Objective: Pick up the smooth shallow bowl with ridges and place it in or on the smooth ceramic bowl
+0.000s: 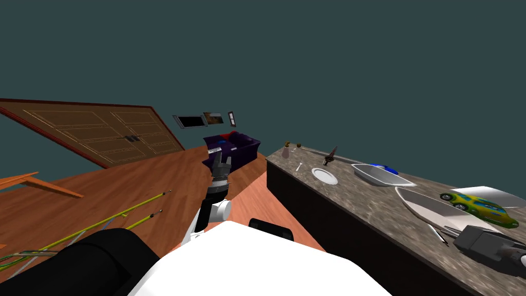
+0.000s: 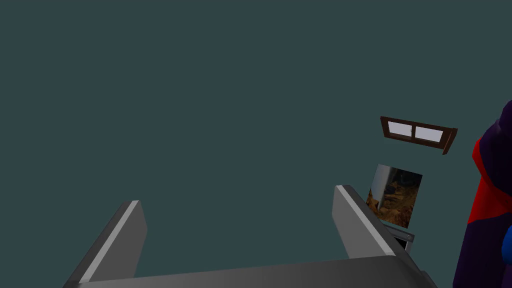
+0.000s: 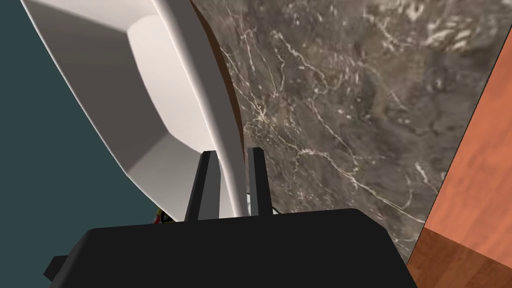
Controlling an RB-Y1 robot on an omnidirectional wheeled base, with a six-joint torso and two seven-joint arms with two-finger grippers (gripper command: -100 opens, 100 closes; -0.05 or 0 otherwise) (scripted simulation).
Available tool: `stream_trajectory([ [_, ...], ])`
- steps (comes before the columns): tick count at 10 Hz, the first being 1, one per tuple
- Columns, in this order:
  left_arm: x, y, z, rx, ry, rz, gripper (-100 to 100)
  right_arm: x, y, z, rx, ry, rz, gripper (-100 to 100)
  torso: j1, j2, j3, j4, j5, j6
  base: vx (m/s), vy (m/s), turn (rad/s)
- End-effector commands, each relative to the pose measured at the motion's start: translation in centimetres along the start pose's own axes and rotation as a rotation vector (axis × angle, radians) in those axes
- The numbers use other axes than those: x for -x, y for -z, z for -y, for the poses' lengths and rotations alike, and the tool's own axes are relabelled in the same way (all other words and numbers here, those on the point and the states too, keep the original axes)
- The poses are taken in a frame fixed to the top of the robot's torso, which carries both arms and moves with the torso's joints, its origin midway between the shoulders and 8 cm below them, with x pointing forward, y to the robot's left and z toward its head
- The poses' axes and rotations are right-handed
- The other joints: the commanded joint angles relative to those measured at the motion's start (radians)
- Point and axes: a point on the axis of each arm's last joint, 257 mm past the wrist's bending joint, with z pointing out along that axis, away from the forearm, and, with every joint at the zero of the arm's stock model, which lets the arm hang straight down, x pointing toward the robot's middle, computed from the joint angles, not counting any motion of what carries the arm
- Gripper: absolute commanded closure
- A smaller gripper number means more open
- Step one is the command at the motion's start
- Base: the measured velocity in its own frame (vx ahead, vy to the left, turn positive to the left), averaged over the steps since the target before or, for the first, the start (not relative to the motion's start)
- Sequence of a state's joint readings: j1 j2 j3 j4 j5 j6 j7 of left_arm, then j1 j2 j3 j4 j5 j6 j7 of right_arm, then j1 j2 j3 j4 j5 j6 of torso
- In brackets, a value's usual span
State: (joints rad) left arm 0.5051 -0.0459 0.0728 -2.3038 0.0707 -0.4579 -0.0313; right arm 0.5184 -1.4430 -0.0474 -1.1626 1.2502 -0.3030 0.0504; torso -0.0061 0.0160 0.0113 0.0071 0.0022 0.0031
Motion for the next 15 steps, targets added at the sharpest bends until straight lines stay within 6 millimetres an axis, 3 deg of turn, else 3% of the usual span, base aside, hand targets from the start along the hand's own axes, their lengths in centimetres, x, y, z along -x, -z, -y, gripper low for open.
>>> stream_trajectory([
  [1, 0.0, 0.0, 0.0, 0.000, 0.000, 0.000, 0, -0.9, 0.3, 0.5, 0.007, -0.042, -0.018, 100, 0.000, 0.000, 0.000, 0.000, 0.000, 0.000, -0.113, -0.111, 0.242],
  [7, 0.0, 0.0, 0.0, 0.000, 0.000, 0.000, 0, -5.2, 1.9, 2.1, 0.029, -0.148, -0.110, 100, 0.001, -0.010, -0.006, -0.002, 0.001, 0.000, -0.053, -0.096, 0.214],
  [8, 0.0, 0.0, 0.0, 0.000, 0.000, 0.000, 0, -6.7, 2.6, 2.6, 0.035, -0.168, -0.144, 100, 0.002, -0.012, -0.007, -0.002, 0.001, 0.000, 0.018, -0.134, 0.302],
  [15, 0.0, 0.0, 0.0, 0.001, -0.001, 0.000, 0, -12.4, 5.6, 5.2, 0.042, -0.122, -0.295, 100, 0.004, -0.027, -0.016, -0.007, 0.003, -0.003, 0.116, -0.103, 0.162],
])
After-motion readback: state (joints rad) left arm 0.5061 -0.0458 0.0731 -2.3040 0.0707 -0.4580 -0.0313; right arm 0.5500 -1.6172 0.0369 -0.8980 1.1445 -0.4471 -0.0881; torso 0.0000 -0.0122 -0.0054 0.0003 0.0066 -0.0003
